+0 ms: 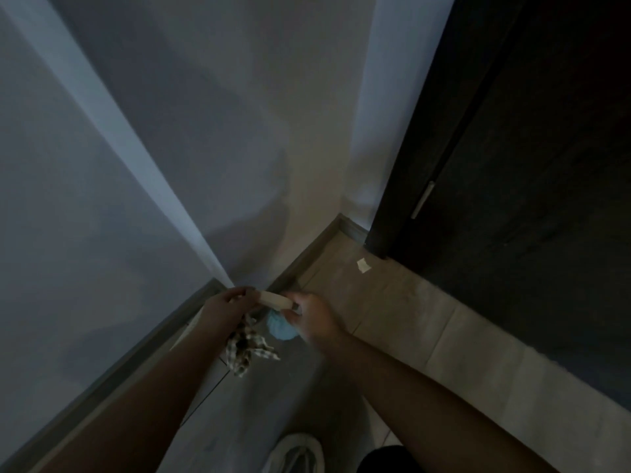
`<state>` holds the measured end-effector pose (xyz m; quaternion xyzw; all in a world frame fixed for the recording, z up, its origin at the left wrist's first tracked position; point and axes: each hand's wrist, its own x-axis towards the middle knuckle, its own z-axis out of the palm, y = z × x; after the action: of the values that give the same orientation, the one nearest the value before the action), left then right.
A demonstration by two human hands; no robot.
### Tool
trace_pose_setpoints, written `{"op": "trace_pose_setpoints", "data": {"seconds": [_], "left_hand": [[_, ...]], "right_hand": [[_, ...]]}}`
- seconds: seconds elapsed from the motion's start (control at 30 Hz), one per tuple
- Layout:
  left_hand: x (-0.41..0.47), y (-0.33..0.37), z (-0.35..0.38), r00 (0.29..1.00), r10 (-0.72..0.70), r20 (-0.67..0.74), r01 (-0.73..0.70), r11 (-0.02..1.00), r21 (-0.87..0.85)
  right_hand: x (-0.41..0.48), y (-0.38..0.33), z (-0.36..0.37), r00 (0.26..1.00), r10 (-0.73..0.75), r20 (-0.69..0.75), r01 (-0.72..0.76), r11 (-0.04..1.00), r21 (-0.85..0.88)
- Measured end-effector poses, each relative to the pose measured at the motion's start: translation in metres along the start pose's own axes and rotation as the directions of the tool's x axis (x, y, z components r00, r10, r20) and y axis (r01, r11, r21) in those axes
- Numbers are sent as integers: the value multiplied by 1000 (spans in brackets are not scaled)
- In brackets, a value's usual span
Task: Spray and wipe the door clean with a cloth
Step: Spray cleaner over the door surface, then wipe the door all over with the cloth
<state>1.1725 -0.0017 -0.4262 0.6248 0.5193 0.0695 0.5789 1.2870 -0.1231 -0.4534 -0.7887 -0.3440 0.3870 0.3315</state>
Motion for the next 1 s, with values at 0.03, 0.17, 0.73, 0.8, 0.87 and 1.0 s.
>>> {"op": "trace_pose_setpoints", "data": {"seconds": [0.03,0.17,0.73,0.8,0.87,1.0], "left_hand": [[0,1,2,1000,2,13,-2,1000,12],[1,7,6,999,-35,3,34,995,95],[-233,359,19,867,352,352,-238,914,-328],[-277,416,17,844,436,314,-346,888,-302],[-316,468,14,819,485,306,-414,869,-269],[-388,575,6,755,544,366,-530,835,-148]], "right_hand": [[1,1,0,1000,10,3,-10,1000,2],[0,4,-11,999,37,36,-38,999,22],[-218,-240,-280,931,-36,-363,254,780,572],[-253,-276,-326,888,-38,-459,283,832,477],[-289,-311,-372,833,-20,-553,306,850,430],[-372,-390,-469,668,-46,-743,409,857,315]]}}
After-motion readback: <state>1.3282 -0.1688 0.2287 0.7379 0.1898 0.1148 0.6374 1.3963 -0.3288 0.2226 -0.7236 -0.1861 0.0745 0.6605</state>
